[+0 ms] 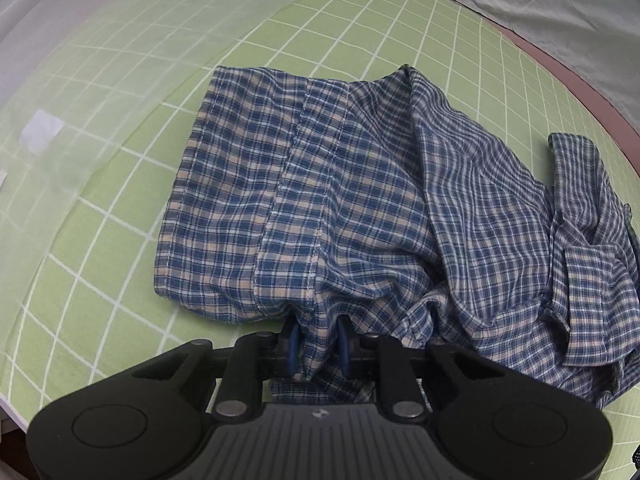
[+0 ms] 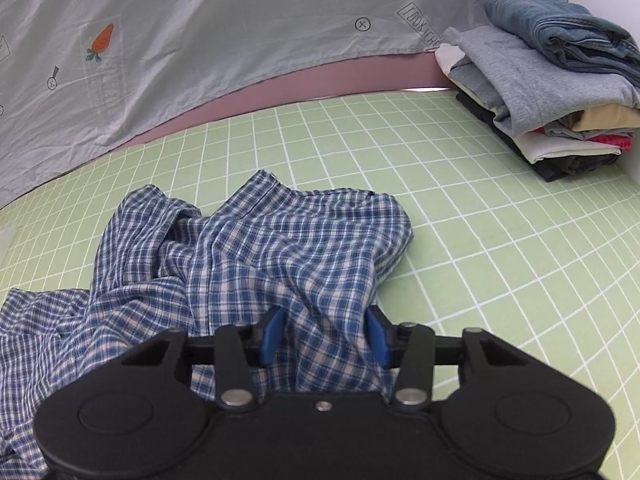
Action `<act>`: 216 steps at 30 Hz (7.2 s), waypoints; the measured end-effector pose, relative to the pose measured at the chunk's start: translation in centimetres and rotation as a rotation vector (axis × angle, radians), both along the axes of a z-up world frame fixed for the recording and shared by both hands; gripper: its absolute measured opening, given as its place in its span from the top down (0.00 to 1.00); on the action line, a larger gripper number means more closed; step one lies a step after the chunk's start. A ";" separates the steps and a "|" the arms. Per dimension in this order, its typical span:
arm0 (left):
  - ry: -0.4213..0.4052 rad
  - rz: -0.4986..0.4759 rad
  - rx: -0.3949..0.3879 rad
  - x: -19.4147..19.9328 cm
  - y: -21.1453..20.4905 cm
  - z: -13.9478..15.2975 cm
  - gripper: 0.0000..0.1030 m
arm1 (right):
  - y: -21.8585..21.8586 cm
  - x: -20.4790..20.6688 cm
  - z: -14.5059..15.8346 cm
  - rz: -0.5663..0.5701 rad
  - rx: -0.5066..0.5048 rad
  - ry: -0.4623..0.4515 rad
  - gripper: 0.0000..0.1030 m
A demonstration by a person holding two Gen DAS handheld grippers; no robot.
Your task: Fold clothes
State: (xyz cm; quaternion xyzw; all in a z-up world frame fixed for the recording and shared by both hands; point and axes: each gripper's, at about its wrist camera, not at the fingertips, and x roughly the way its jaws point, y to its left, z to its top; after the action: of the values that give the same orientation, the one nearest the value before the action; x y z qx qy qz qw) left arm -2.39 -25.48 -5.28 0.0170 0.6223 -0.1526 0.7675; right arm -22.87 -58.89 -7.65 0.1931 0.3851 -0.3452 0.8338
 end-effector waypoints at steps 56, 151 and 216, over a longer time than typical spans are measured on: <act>-0.106 -0.087 -0.048 3.8 7.2 2.2 0.48 | 18.5 5.2 -0.6 0.079 0.174 0.035 0.57; -0.027 -0.163 -0.155 6.2 -9.0 -1.8 0.95 | -1.0 4.6 -3.5 -0.008 0.078 -0.007 0.74; 0.060 0.120 -0.301 10.3 -7.9 -0.5 1.00 | -4.6 10.3 1.2 0.112 0.140 -0.277 0.98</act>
State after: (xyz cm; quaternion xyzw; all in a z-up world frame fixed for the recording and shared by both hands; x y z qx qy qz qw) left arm 7.94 -33.41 -5.74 -0.1400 0.6150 -0.1983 0.7503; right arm -12.53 -63.53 -6.50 0.2748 0.2999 -0.2405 0.8813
